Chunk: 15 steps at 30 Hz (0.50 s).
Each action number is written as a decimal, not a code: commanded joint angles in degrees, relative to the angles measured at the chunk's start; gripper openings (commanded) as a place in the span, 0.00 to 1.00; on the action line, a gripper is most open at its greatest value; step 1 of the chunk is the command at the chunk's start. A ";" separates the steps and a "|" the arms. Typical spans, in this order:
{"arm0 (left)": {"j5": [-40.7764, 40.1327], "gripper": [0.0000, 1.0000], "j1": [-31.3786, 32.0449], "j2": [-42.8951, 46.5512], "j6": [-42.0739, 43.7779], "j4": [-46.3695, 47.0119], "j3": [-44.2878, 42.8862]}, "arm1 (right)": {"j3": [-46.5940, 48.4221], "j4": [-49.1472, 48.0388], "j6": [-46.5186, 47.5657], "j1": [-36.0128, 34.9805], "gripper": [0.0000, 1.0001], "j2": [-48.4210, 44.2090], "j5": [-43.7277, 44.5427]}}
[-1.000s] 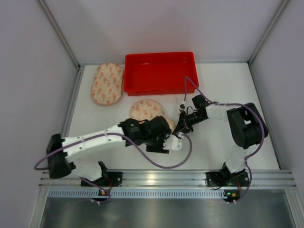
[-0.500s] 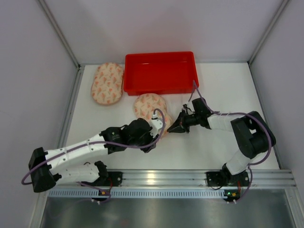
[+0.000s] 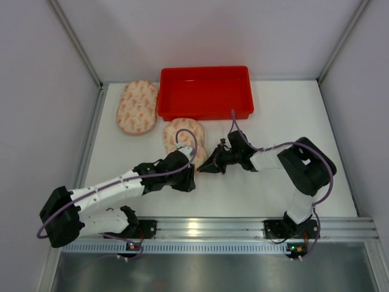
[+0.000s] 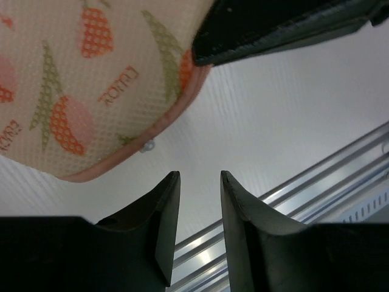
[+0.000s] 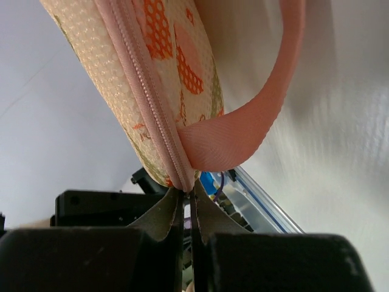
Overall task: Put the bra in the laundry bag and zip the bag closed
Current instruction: Zip the laundry bag at the center of the board.
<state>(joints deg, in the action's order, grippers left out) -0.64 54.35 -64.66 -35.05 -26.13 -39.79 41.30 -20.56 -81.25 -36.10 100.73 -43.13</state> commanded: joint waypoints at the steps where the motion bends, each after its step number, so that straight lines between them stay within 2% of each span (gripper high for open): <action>1: -0.76 0.38 -4.50 -0.55 -6.70 1.00 1.55 | 3.00 -7.39 -4.70 -1.61 0.00 1.66 3.23; 6: -2.25 0.36 -8.82 0.50 -6.35 0.73 4.02 | 3.09 -11.07 -8.13 -3.27 0.00 3.24 4.20; 15: -7.35 0.43 -11.72 3.58 -3.63 6.08 7.09 | 4.23 -15.82 -13.30 -5.30 0.00 5.62 3.94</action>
<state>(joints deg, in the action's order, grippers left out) -5.72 43.33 -63.05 -39.35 -25.32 -33.34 42.89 -30.57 -91.18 -39.66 105.73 -40.12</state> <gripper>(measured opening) 0.425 0.018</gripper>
